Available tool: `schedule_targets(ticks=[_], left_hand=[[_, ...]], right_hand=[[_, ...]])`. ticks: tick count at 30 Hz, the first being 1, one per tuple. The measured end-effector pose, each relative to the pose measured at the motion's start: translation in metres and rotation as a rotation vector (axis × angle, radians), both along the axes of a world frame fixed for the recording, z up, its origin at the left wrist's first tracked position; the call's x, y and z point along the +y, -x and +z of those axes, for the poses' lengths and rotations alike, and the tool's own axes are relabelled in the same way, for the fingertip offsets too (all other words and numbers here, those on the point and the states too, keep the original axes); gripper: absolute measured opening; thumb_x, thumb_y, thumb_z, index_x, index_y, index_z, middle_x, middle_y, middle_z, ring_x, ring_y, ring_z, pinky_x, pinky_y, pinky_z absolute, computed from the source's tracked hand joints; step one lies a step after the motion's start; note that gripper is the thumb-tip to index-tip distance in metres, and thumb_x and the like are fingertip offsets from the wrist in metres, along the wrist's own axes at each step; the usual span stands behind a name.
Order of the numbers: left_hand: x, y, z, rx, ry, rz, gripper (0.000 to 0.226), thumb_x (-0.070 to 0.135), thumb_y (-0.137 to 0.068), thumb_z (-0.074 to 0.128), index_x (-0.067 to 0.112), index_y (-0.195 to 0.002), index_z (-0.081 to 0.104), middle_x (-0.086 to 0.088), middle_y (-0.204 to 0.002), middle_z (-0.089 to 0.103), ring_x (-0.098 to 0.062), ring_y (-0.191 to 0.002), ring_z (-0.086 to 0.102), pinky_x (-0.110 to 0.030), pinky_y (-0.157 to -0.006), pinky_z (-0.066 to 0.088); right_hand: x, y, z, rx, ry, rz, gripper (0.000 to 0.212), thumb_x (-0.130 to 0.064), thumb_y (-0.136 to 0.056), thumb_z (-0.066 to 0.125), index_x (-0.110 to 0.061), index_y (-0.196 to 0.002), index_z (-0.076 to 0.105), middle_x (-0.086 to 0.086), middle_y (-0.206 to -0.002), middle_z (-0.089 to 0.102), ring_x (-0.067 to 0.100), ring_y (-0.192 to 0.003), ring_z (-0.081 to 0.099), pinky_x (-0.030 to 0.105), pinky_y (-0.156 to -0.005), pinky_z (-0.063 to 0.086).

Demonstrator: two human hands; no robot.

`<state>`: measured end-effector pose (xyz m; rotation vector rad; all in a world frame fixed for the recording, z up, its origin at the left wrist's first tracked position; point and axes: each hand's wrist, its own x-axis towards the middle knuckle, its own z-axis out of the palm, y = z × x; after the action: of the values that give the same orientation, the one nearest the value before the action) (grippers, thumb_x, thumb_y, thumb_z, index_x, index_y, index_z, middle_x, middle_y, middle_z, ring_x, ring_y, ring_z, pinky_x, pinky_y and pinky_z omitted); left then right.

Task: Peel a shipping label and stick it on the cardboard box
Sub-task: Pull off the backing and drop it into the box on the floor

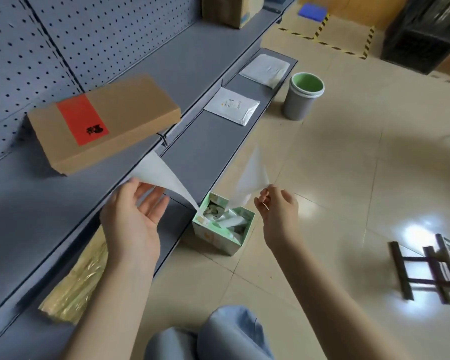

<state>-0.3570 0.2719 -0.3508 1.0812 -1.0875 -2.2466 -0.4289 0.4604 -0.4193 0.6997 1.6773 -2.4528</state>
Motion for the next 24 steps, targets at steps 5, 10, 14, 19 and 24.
schedule_targets(ticks=[5, 10, 14, 19, 24], left_hand=[[-0.001, 0.015, -0.061, -0.018, 0.003, -0.028, 0.010, 0.016, -0.092, 0.051, 0.012, -0.093, 0.060, -0.002, -0.090, 0.065, -0.009, -0.071, 0.072, -0.022, -0.058, 0.055], [-0.008, 0.027, -0.117, -0.054, 0.029, -0.066, 0.009, 0.016, -0.092, 0.051, 0.014, -0.092, 0.060, -0.003, -0.094, 0.065, -0.011, -0.074, 0.072, -0.022, -0.058, 0.055], [-0.017, 0.034, -0.158, -0.060, 0.050, -0.081, 0.010, 0.018, -0.093, 0.051, 0.015, -0.090, 0.060, -0.003, -0.093, 0.065, -0.009, -0.072, 0.072, -0.021, -0.058, 0.055], [-0.029, 0.041, -0.207, -0.082, 0.051, -0.066, 0.008, 0.017, -0.094, 0.051, 0.014, -0.092, 0.058, -0.001, -0.086, 0.064, -0.010, -0.070, 0.071, -0.021, -0.057, 0.055], [-0.036, 0.036, -0.231, -0.113, 0.049, -0.055, 0.012, 0.018, -0.093, 0.052, 0.016, -0.085, 0.060, 0.004, -0.077, 0.066, -0.009, -0.072, 0.072, -0.021, -0.058, 0.056]], right_hand=[[-0.009, 0.020, -0.076, -0.021, -0.074, 0.008, 0.028, -0.002, -0.087, 0.044, -0.010, -0.061, 0.047, 0.004, -0.062, 0.048, 0.015, -0.058, 0.046, 0.026, -0.069, 0.045], [-0.026, 0.045, -0.160, -0.055, -0.234, 0.062, 0.021, -0.011, -0.088, 0.043, -0.014, -0.067, 0.047, 0.004, -0.067, 0.048, 0.018, -0.064, 0.046, 0.028, -0.066, 0.042], [-0.044, 0.067, -0.221, -0.082, -0.333, 0.105, 0.021, -0.013, -0.089, 0.042, -0.016, -0.069, 0.046, 0.003, -0.068, 0.051, 0.017, -0.067, 0.050, 0.030, -0.071, 0.043], [-0.062, 0.092, -0.291, -0.141, -0.413, 0.183, 0.019, -0.016, -0.093, 0.040, -0.013, -0.077, 0.051, 0.003, -0.076, 0.061, 0.019, -0.075, 0.061, 0.034, -0.079, 0.049], [-0.066, 0.097, -0.345, -0.303, -0.754, 0.416, 0.026, -0.010, -0.088, 0.043, 0.002, -0.089, 0.066, 0.013, -0.083, 0.072, 0.022, -0.063, 0.055, 0.027, -0.052, 0.040]])
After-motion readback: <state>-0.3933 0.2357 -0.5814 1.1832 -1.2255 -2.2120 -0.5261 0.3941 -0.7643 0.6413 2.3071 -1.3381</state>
